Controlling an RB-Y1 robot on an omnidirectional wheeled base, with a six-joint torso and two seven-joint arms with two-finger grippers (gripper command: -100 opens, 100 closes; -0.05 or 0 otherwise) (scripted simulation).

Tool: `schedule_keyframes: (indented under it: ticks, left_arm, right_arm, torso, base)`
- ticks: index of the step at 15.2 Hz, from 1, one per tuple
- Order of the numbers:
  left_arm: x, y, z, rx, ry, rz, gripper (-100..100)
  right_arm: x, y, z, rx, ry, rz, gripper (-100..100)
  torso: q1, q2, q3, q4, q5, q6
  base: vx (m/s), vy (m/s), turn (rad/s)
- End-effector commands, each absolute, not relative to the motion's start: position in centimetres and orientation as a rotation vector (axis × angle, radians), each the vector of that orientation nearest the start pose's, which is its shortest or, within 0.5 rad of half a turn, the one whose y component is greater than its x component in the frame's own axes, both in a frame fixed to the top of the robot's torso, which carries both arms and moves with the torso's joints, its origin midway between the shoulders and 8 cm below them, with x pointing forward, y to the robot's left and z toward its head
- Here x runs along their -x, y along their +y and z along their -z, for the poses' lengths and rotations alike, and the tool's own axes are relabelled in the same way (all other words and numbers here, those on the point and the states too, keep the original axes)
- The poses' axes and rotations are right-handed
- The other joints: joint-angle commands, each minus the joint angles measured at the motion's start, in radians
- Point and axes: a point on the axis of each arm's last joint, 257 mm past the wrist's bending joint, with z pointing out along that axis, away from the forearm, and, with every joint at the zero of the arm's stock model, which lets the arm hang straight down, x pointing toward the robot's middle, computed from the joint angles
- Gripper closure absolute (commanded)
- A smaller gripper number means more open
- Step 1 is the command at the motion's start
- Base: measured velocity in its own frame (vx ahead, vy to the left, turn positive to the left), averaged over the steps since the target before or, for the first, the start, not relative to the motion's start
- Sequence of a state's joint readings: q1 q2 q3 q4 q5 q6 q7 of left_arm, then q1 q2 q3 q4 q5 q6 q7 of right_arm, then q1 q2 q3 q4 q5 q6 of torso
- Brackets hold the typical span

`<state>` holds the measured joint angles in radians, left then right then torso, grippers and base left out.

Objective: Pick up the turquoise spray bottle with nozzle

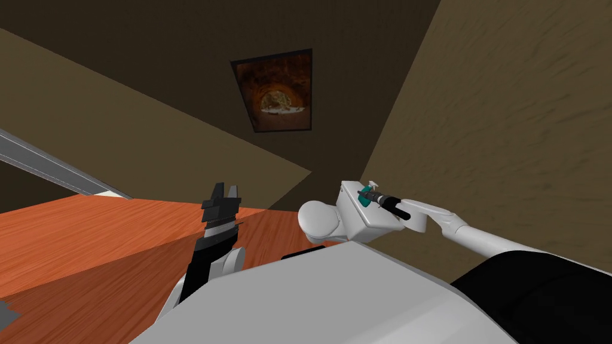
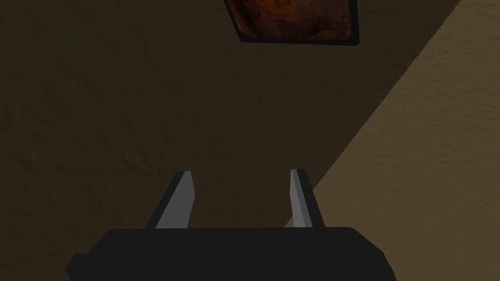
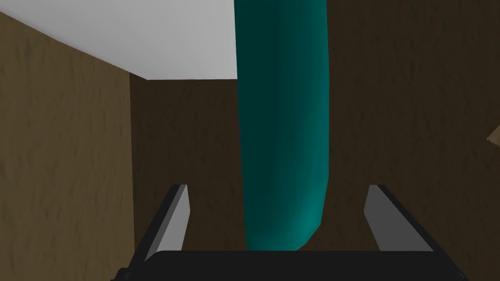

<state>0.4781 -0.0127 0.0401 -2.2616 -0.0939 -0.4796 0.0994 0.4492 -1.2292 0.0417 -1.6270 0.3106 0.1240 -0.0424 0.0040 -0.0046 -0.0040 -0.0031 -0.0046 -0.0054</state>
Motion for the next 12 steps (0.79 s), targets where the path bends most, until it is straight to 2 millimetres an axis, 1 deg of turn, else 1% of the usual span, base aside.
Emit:
schedule_keyframes:
  ticks: [1, 2, 3, 4, 6, 9, 10, 11, 12]
  left_arm:
    - [-35.2, 28.3, -1.9, 0.660, 0.642, 1.297, 0]
    - [-35.2, 28.3, -1.9, 0.660, 0.642, 1.297, 0]
    - [-35.2, 28.3, -1.9, 0.660, 0.642, 1.297, 0]
    - [-35.2, 28.3, -1.9, 0.660, 0.642, 1.297, 0]
    - [-35.2, 28.3, -1.9, 0.660, 0.642, 1.297, 0]
    - [-35.2, 28.3, -1.9, 0.660, 0.642, 1.297, 0]
    - [-35.2, 28.3, -1.9, 0.660, 0.642, 1.297, 0]
    - [-35.2, 28.3, -1.9, 0.660, 0.642, 1.297, 0]
    - [-35.2, 28.3, -1.9, 0.660, 0.642, 1.297, 0]
  right_arm:
    - [-40.3, -59.0, 24.0, -0.242, 1.999, 0.139, -100]
    - [-39.9, -60.0, 24.2, -0.255, 2.004, 0.160, -100]
    - [-39.7, -60.4, 24.3, -0.261, 2.006, 0.169, -100]
    - [-40.6, -59.0, 25.2, -0.227, 2.021, 0.119, -100]
    - [-41.9, -59.9, 23.9, -0.222, 1.992, 0.117, -100]
    - [-40.9, -62.4, 24.5, -0.256, 2.005, 0.168, -100]
    - [-40.9, -62.4, 24.5, -0.256, 2.005, 0.168, -100]
    - [-41.7, -61.3, 25.3, -0.224, 2.023, 0.126, -100]
    - [-42.2, -61.6, 24.8, -0.223, 2.012, 0.125, -100]
  torso:
    - [0.000, 0.000, 0.000, 0.000, 0.000, 0.000]
    - [0.000, 0.000, 0.000, 0.000, 0.000, 0.000]
    - [-0.002, -0.001, -0.001, 0.000, 0.000, 0.000]
    - [-0.003, -0.001, -0.001, 0.000, 0.000, 0.000]
    - [-0.001, -0.001, -0.001, -0.001, -0.001, -0.001]
    - [-0.002, -0.003, -0.002, -0.001, -0.001, -0.001]
    - [-0.004, -0.004, -0.003, -0.001, -0.002, -0.001]
    - [-0.005, -0.005, -0.003, -0.001, -0.002, -0.001]
    - [-0.003, -0.004, -0.003, -0.001, -0.002, -0.001]
  base:
    - [-0.027, 0.058, 0.015]
    - [-0.017, 0.031, 0.005]
    - [-0.007, 0.010, 0.001]
    - [-0.029, 0.043, -0.004]
    - [-0.045, 0.072, -0.012]
    - [-0.005, 0.031, 0.005]
    - [0.008, -0.002, 0.001]
    - [-0.016, 0.044, -0.002]
    - [-0.039, 0.086, -0.002]
